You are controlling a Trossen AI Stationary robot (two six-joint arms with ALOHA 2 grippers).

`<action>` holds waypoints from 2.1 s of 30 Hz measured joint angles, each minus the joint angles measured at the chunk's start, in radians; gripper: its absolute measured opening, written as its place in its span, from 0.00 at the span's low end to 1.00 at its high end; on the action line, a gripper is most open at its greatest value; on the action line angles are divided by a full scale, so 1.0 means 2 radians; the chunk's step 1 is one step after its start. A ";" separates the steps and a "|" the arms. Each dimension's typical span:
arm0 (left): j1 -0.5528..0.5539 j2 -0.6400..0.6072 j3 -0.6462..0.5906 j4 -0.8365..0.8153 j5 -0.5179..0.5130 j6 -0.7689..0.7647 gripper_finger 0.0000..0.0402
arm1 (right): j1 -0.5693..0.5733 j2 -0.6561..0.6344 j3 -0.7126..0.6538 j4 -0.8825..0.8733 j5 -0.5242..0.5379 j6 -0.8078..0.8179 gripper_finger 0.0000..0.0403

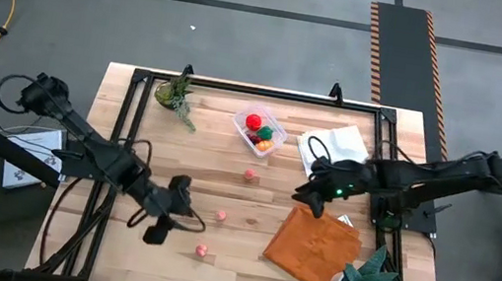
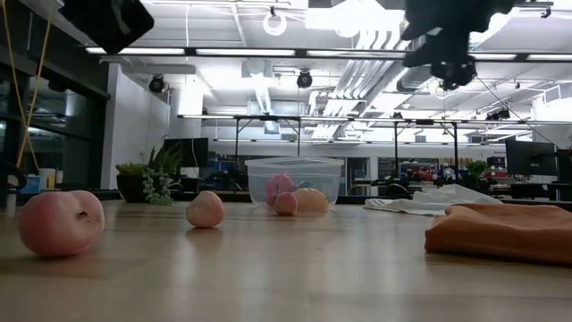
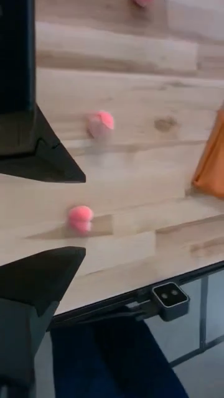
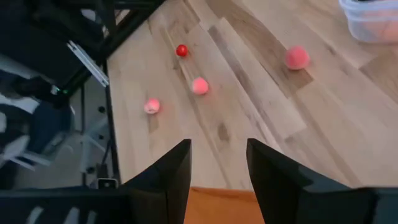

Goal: Pick and placing Produce into tupperware
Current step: Put the bottom pink peach into the transparent bin

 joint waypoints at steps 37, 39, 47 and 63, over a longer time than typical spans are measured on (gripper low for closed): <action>-0.014 0.197 0.001 0.130 0.050 -0.016 0.78 | 0.020 -0.028 -0.019 -0.062 0.009 0.035 0.36; -0.014 0.202 -0.002 0.128 0.050 -0.013 0.76 | 0.020 -0.029 -0.019 -0.061 0.009 0.036 0.36; -0.014 0.224 -0.001 0.155 0.046 -0.006 0.70 | 0.020 -0.029 -0.019 -0.066 0.013 0.036 0.36; -0.014 0.237 0.000 0.166 0.037 -0.006 0.67 | 0.020 -0.029 -0.019 -0.069 0.022 0.035 0.36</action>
